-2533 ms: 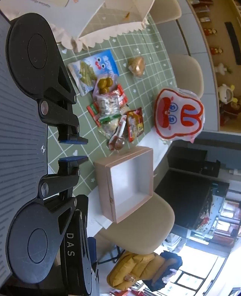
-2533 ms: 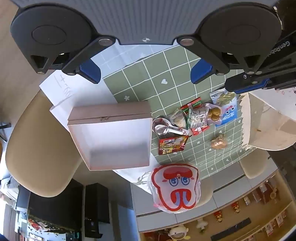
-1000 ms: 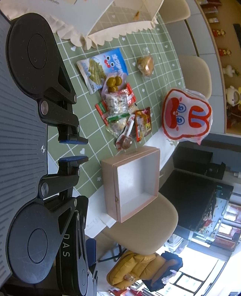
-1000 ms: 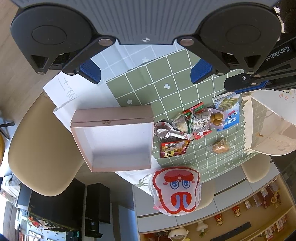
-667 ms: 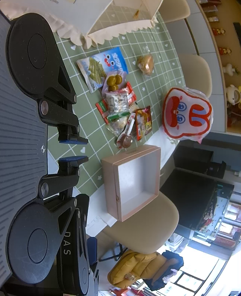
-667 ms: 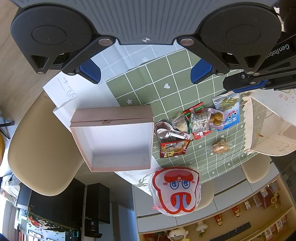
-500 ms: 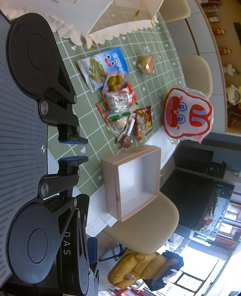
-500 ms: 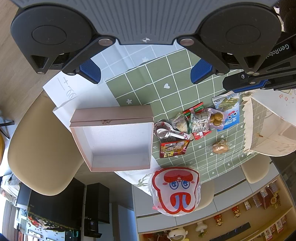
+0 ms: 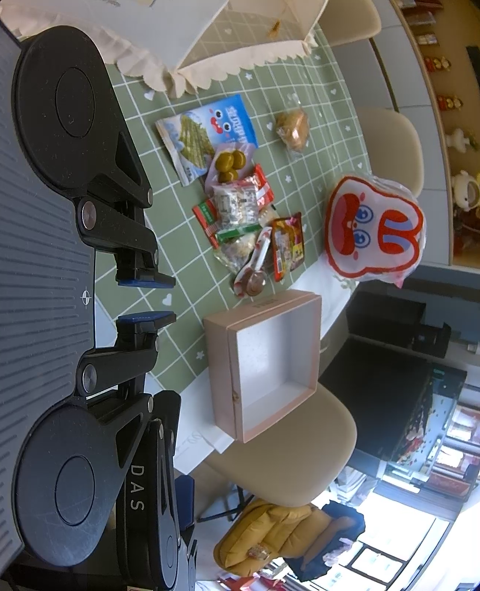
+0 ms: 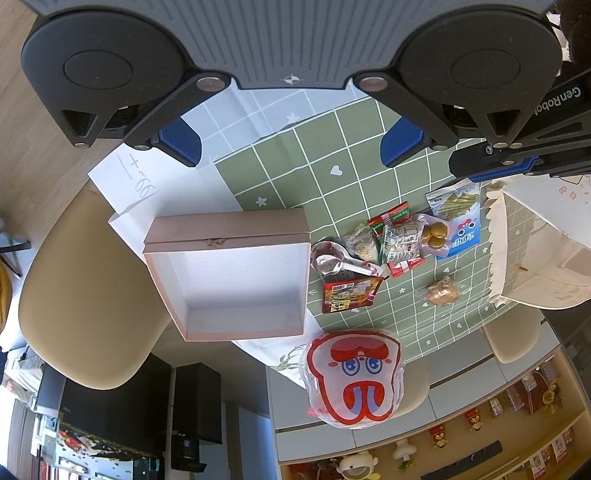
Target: Organize snacks
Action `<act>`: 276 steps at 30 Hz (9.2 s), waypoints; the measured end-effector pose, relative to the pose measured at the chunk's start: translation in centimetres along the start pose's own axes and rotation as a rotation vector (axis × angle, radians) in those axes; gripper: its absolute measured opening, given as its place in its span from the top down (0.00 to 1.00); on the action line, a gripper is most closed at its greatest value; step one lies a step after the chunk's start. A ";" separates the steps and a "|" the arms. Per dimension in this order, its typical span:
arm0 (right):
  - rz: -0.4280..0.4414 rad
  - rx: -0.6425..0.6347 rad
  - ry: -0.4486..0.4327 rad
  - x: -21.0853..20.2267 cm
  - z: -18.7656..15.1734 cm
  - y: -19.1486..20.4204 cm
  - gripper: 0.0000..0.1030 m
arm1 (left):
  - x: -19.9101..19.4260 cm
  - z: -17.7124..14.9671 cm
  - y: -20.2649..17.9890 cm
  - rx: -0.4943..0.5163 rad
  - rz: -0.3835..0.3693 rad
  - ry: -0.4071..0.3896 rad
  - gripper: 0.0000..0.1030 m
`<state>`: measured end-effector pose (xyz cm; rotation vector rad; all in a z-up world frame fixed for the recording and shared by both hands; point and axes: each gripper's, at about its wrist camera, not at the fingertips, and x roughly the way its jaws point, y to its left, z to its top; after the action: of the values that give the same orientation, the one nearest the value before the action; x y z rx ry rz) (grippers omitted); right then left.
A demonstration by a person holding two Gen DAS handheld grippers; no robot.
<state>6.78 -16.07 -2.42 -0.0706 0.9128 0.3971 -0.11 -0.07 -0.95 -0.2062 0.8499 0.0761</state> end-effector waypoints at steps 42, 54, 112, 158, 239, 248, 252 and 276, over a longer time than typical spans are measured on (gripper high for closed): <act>0.222 -0.463 -0.032 21.1 15.5 14.4 0.00 | 13.1 5.4 24.4 -0.644 0.125 -0.093 0.82; 0.274 -0.659 0.058 34.7 17.7 29.1 0.23 | 9.9 -1.9 23.4 -0.582 0.135 -0.028 0.82; -0.011 -0.141 -0.025 13.1 -6.6 1.6 0.00 | 15.3 4.0 17.7 -0.334 -0.116 0.008 0.75; 0.083 -0.130 -0.105 11.2 -6.7 -0.7 0.21 | 11.4 -5.1 5.4 -0.032 -0.273 0.271 0.78; 0.188 -0.287 -0.122 14.0 1.5 7.9 0.30 | 10.5 -0.1 14.9 -0.350 -0.015 -0.004 0.72; 0.057 -0.481 -0.119 20.9 3.1 12.0 0.23 | 9.4 -1.2 16.2 -0.376 -0.010 0.000 0.72; 0.111 -0.450 -0.070 20.6 3.3 11.1 0.23 | 9.6 -1.4 16.7 -0.389 -0.003 0.004 0.72; 0.044 -0.223 -0.076 10.0 -4.4 -0.9 0.27 | 17.7 5.9 12.1 -0.379 0.091 0.054 0.72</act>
<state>9.24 -14.81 -13.03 -0.2387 0.7936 0.5384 14.10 12.75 -12.27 -0.5271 0.8943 0.3187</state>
